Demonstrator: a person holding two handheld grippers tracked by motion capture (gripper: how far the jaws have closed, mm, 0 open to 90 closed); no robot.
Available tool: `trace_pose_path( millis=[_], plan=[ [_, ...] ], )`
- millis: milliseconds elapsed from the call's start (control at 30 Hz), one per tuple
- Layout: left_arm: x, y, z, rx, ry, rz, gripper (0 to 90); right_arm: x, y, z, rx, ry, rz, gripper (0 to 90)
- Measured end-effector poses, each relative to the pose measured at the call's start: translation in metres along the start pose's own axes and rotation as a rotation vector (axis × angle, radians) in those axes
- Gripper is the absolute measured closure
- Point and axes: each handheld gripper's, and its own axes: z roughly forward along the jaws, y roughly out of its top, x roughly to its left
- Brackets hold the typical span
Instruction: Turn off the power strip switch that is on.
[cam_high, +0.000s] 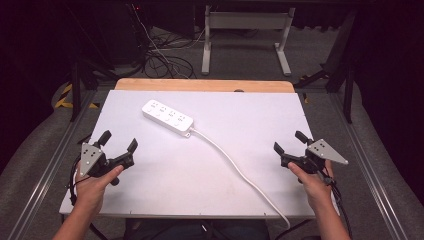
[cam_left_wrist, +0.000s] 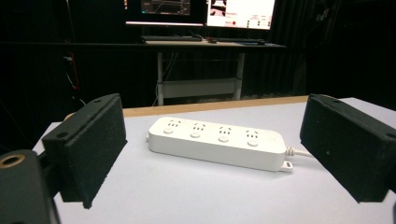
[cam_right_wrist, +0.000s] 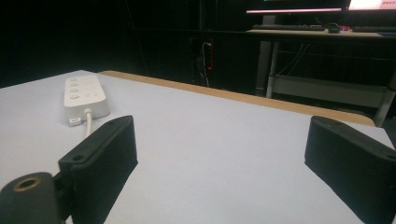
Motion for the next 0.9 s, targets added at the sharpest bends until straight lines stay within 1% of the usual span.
trace_pose_path(
  millis=[100, 267, 400, 533, 567, 700, 767, 800, 833, 900],
  plan=[
    [0.0002, 0.0008, 0.0001, -0.010, -0.002, -0.013, 8.7, 0.0004, -0.0001, -0.0006, 0.002, 0.001, -0.002, 9.8],
    [0.0008, 0.0008, 0.0003, -0.009, 0.005, -0.020, 8.8, 0.0004, -0.0002, -0.0008, 0.002, 0.000, -0.001, 9.8],
    [0.0021, 0.0012, -0.0004, -0.004, 0.006, -0.023, 11.6, 0.0005, -0.0003, -0.0004, 0.003, 0.001, -0.004, 9.8],
    [0.0028, 0.0012, -0.0008, -0.007, 0.000, -0.027, 18.8, 0.0007, -0.0006, -0.0003, 0.007, 0.004, -0.005, 9.9],
    [0.0026, 0.0011, -0.0008, -0.005, -0.004, -0.021, 20.6, 0.0006, -0.0006, -0.0002, 0.006, 0.005, -0.008, 9.8],
    [0.0025, 0.0019, -0.0009, -0.014, -0.023, -0.023, 27.7, 0.0007, -0.0006, -0.0010, 0.006, 0.004, -0.001, 10.0],
    [0.0036, 0.0028, -0.0011, -0.013, -0.041, -0.027, 34.8, 0.0007, -0.0008, -0.0015, 0.006, 0.005, 0.006, 10.1],
    [0.0036, 0.0028, -0.0011, -0.013, -0.041, -0.027, 40.2, 0.0007, -0.0009, -0.0020, 0.007, 0.005, 0.005, 10.1],
    [0.0056, 0.0033, -0.0013, -0.008, -0.068, -0.035, 45.2, 0.0003, -0.0011, -0.0025, 0.008, 0.005, 0.000, 10.2],
    [0.0066, 0.0036, -0.0013, -0.004, -0.073, -0.037, 51.3, 0.0004, -0.0011, -0.0033, 0.007, 0.006, 0.003, 10.2]
  ],
)
